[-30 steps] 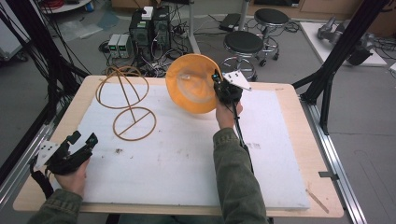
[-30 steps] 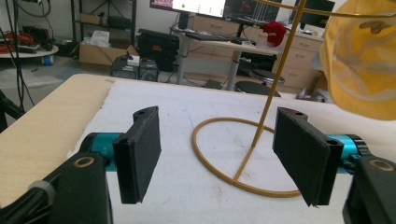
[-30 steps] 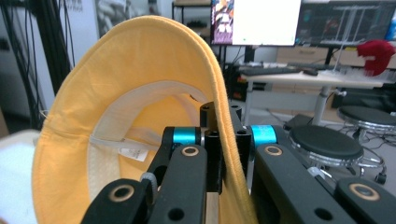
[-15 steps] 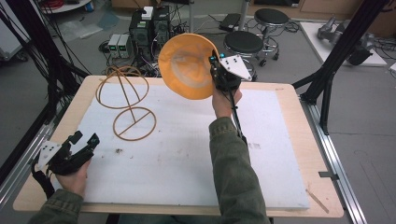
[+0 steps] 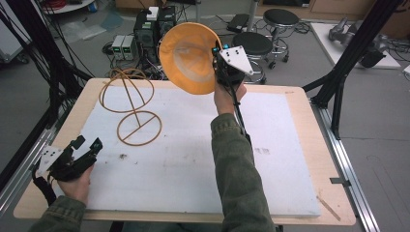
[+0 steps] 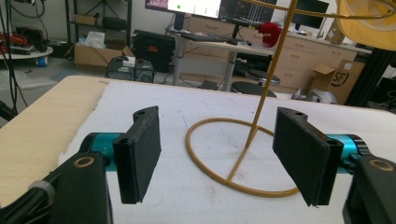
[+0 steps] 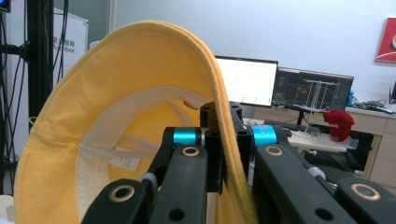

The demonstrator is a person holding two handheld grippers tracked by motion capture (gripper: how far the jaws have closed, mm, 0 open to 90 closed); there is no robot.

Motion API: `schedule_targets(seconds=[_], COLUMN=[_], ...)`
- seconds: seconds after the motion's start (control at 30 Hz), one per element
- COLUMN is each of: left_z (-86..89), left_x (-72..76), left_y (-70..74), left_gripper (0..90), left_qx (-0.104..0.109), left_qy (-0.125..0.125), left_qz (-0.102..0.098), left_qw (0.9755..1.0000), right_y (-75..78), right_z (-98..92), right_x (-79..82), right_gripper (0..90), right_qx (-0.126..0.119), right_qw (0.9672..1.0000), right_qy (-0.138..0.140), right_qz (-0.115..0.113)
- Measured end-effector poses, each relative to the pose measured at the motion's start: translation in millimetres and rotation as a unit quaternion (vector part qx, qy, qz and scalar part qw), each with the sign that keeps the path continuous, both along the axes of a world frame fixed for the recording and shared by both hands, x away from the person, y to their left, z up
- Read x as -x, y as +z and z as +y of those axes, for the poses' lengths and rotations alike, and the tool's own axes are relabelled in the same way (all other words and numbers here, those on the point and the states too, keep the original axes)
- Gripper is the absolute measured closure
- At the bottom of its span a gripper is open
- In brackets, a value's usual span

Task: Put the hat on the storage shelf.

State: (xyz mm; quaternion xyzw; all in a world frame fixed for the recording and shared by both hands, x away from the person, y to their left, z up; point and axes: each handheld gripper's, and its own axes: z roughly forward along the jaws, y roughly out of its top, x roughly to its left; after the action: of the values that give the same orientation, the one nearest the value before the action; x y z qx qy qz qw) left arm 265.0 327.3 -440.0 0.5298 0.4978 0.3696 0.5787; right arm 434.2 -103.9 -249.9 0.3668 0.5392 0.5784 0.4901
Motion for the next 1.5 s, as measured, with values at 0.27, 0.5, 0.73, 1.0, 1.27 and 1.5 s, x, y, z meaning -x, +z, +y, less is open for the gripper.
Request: schedule_targets(seconds=[0.27,0.5,0.73,1.0,1.27,1.5], left_z=[0.0,-0.1,0.0,-0.1,1.3,2.0], left_x=[0.0,0.1,-0.2,-0.6,-1.0,-1.0], left_y=[0.1,0.5,0.6,0.2,0.5,0.4], left_gripper=[32.5,32.5,32.5,32.5,32.4,32.2], left_qx=[0.001,0.003,0.003,0.001,0.006,0.006], left_qy=[-0.001,-0.002,-0.001,-0.004,0.000,0.002], left_qz=[0.000,-0.003,-0.003,-0.002,-0.003,-0.002], left_qw=[1.0000,1.0000,1.0000,1.0000,1.0000,1.0000], right_y=[17.3,20.8,22.6,19.0,22.2,25.5], right_z=[23.4,46.8,82.0,118.0,136.4,152.6], right_x=[-4.8,-9.1,-15.6,-12.0,3.4,27.7], right_gripper=[87.9,87.9,87.9,87.9,87.8,87.5], right_qx=[0.022,0.045,0.052,0.071,0.051,0.047], right_qw=[0.9997,0.9989,0.9985,0.9963,0.9937,0.9851], right_qy=[-0.001,0.001,0.007,0.031,0.086,0.156], right_qz=[-0.005,-0.013,-0.015,-0.038,-0.050,-0.055])
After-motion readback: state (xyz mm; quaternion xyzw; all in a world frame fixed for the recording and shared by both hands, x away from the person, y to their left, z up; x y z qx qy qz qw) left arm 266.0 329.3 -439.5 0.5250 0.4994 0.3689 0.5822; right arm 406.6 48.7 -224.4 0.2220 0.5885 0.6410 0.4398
